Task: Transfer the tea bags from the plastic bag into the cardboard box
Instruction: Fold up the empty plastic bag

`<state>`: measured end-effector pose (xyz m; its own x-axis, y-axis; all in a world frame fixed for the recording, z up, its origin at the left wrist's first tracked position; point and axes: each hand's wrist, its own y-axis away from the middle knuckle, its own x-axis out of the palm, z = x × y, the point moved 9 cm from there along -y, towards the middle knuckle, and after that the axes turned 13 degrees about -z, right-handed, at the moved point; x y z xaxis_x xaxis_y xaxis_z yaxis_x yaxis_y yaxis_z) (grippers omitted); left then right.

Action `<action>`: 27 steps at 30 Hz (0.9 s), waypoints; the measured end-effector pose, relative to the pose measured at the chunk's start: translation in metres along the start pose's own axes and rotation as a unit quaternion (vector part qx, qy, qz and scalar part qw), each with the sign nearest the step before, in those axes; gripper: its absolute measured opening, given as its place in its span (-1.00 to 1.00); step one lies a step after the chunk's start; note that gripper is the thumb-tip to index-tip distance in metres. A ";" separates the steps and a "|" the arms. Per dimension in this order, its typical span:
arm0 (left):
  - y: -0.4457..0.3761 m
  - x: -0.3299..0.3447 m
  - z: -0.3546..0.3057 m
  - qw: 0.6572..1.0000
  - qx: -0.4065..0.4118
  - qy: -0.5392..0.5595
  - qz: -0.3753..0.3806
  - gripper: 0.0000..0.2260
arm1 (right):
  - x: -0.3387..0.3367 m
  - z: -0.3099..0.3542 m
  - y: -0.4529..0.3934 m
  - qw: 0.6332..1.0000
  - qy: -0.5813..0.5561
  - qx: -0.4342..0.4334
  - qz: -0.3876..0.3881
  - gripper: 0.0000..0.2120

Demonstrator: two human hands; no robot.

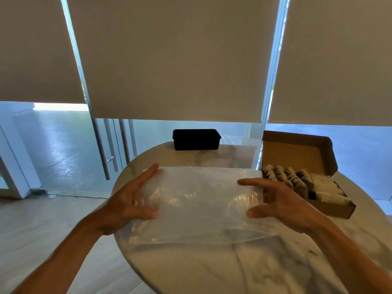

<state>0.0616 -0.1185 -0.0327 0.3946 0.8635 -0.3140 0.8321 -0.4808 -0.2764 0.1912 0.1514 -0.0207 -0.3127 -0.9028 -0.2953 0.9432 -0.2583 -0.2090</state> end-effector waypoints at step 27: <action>0.013 0.009 -0.061 0.965 0.134 -0.223 0.037 -0.74 | 0.081 0.076 -0.037 0.955 0.248 -0.157 -0.027 -0.91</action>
<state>0.0995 -0.1074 0.0159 0.1924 0.7023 -0.6854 0.6544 -0.6123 -0.4438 0.1398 0.0618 0.0340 -0.4484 -0.5965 -0.6657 0.8680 -0.1130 -0.4834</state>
